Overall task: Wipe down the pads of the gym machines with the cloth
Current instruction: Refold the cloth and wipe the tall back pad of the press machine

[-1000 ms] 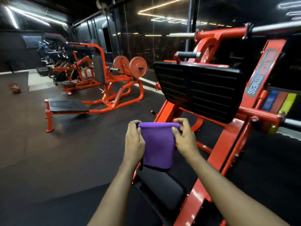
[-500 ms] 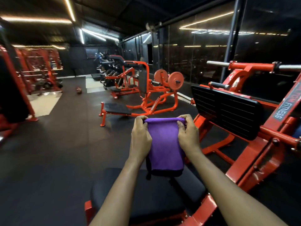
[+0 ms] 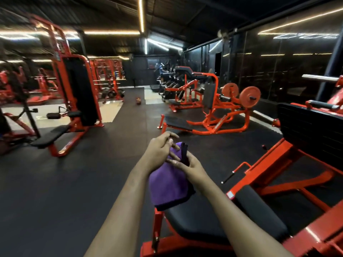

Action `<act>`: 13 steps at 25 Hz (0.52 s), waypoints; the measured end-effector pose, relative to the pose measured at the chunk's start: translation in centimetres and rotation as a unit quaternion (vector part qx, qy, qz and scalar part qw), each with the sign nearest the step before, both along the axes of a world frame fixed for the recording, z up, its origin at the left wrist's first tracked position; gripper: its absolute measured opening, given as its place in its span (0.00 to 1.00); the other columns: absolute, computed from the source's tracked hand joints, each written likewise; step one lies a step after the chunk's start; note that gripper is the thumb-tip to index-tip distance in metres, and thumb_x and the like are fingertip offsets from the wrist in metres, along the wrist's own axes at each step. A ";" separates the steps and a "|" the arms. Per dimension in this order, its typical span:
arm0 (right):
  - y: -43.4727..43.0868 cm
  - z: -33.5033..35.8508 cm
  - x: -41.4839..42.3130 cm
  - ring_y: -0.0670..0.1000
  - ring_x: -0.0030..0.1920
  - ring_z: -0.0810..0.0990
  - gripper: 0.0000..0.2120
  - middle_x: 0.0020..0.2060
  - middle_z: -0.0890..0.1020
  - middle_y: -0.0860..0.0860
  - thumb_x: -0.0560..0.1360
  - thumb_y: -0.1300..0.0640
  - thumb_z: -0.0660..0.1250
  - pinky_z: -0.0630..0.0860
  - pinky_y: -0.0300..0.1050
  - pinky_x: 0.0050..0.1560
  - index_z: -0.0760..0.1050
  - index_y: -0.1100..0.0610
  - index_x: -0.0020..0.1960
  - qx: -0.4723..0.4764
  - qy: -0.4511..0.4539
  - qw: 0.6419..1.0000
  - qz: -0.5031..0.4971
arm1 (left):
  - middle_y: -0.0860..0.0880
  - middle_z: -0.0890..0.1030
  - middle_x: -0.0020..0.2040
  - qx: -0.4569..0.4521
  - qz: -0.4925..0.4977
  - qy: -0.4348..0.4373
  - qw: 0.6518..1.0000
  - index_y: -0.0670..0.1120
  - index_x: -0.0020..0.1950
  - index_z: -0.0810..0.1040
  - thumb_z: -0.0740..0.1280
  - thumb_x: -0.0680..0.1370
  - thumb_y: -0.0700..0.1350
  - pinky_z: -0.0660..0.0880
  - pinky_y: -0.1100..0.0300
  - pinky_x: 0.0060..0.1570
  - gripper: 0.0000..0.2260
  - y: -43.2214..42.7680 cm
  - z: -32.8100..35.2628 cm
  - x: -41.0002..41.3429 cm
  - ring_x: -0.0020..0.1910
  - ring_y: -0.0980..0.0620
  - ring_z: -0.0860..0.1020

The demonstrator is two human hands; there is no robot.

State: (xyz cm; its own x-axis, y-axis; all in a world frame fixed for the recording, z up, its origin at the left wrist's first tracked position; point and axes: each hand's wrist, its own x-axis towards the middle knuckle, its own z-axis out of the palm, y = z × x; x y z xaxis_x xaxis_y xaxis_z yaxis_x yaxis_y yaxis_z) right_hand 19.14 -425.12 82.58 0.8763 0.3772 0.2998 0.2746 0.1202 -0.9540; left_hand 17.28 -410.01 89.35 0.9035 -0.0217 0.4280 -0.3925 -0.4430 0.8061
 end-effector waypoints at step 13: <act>32.2 0.4 7.2 0.46 0.43 0.78 0.13 0.41 0.81 0.48 0.68 0.66 0.64 0.72 0.41 0.48 0.80 0.51 0.46 0.011 0.036 0.999 0.014 | 0.49 0.75 0.50 0.059 0.141 0.029 0.988 0.48 0.54 0.77 0.64 0.78 0.35 0.71 0.71 0.47 0.10 38.3 -7.5 3.4 0.46 0.58 0.75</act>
State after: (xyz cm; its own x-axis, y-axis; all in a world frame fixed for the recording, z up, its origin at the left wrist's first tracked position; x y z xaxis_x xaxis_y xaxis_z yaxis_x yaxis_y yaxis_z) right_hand 26.38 -392.90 82.96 0.8848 0.3967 0.2444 0.2011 0.1481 -0.9683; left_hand 20.71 -371.72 81.85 0.9035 0.1874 0.3854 -0.1951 -0.6209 0.7592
